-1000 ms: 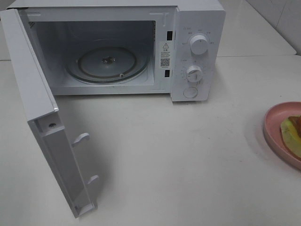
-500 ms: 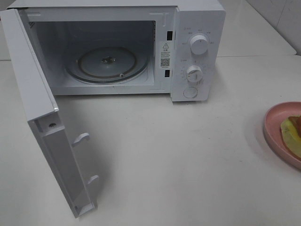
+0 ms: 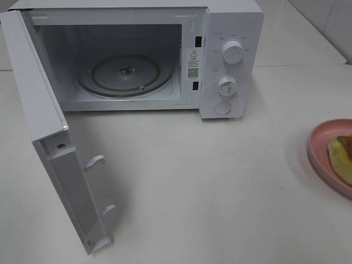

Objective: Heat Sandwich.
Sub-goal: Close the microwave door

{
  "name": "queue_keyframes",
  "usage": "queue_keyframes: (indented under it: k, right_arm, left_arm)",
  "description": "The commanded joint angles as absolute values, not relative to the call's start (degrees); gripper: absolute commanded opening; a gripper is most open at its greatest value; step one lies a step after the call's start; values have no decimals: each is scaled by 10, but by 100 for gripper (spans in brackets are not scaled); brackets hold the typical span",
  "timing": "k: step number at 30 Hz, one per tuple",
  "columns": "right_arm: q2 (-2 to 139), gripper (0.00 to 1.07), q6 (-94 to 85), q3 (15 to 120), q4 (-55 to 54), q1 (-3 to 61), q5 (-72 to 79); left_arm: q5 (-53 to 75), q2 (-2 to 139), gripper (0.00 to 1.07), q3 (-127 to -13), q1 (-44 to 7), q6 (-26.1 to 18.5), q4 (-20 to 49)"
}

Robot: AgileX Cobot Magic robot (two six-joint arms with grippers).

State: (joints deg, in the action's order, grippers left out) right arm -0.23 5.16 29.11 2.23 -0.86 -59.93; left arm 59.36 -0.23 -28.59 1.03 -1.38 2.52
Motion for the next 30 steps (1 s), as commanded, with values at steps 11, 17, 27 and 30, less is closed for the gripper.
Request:
queue_keyframes:
  k: [11, 17, 27, 30]
  right_arm:
    - [-18, 76, 52, 290, 21, -13, -594]
    - [-18, 76, 52, 290, 21, -13, -594]
    - [-18, 76, 52, 290, 21, -13, -594]
    - [-18, 76, 52, 290, 21, -13, -594]
  left_arm:
    - [590, -14, 103, -283, 13, -14, 26]
    - [590, -14, 103, -283, 13, -14, 26]
    - [590, -14, 103, -283, 13, -14, 26]
    - [590, -14, 103, -283, 13, -14, 26]
